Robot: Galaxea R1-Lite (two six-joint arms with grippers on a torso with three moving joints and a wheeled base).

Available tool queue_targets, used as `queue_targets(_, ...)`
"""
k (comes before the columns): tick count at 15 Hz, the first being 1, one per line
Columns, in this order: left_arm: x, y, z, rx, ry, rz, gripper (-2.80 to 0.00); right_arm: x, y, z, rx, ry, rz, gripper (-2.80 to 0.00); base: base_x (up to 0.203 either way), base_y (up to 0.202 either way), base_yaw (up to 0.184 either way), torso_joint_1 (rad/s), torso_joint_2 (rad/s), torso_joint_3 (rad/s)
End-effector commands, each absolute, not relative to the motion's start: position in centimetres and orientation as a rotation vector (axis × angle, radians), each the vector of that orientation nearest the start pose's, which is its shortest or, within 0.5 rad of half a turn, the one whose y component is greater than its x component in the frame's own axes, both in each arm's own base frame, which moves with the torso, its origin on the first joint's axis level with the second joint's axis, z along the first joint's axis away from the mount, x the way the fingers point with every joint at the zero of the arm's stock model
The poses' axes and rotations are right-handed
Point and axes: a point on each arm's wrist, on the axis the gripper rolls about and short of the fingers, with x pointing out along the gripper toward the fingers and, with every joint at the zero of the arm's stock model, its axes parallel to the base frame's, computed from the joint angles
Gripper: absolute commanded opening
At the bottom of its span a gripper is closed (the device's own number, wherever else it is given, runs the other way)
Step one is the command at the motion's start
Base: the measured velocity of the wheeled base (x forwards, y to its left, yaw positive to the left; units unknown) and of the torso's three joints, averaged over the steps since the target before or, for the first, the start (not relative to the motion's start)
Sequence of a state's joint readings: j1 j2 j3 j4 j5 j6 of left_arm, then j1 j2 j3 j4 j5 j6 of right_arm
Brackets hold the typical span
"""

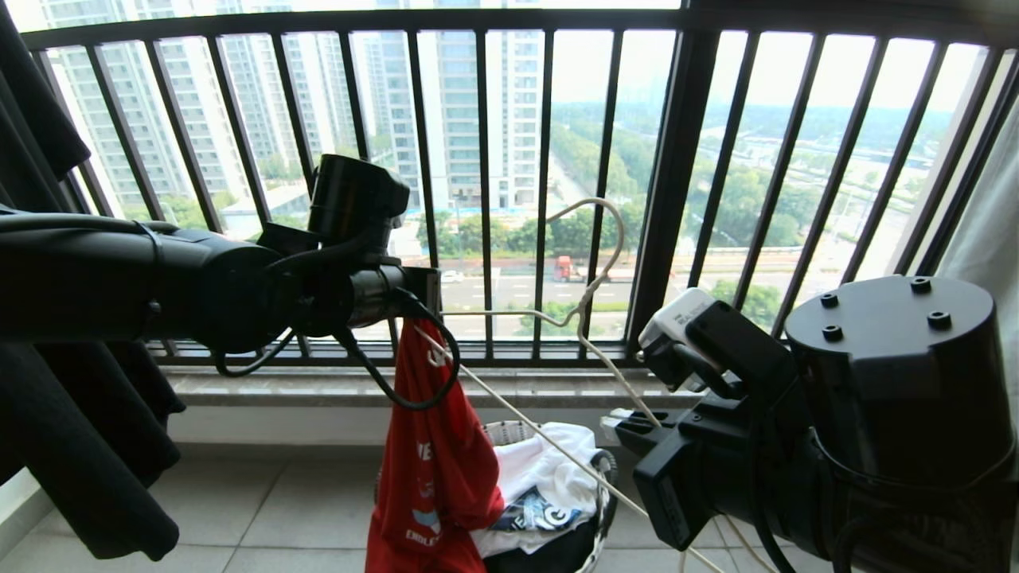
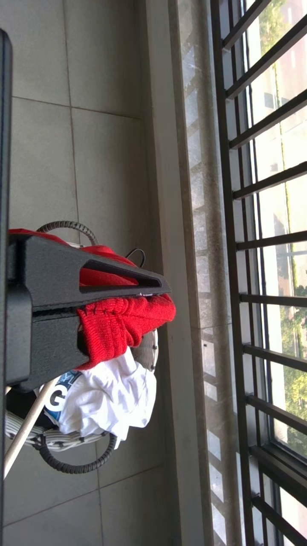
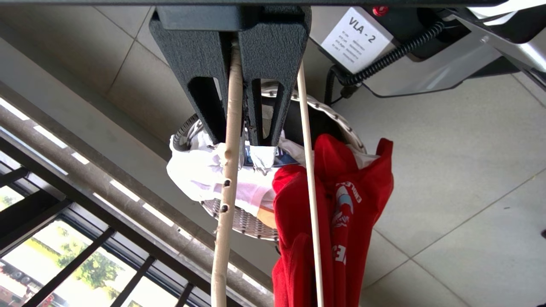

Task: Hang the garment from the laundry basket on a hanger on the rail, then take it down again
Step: Hang the clothes on the clothes rack

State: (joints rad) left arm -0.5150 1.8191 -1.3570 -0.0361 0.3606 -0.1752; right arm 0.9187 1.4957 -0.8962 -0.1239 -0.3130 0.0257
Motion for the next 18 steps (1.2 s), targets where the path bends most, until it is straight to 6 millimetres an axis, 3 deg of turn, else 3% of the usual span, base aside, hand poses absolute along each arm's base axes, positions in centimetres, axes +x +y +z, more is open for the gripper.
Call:
queue_targets(1, 30.8, -17.2, 24.0, 0.012, 0.394, -0.126, -2.80, 16.0, 19.8, 21.8, -0.247, 0.392, 0.585, -2.80, 0.000, 0.000, 0.000, 0.000, 0.00, 0.000)
queue_targets(6, 30.6, -17.5, 24.1, 0.019, 0.380, -0.101, -2.80, 16.2, 19.7, 21.8, -0.246, 0.392, 0.576, -2.80, 0.000, 0.000, 0.000, 0.000, 0.00, 0.000)
queue_targets(18, 26.4, -19.2, 27.5, -0.047, 0.298, -0.150, -2.80, 18.0, 21.1, 20.7, -0.226, 0.351, 0.515, -2.80, 0.000, 0.000, 0.000, 0.000, 0.00, 0.000)
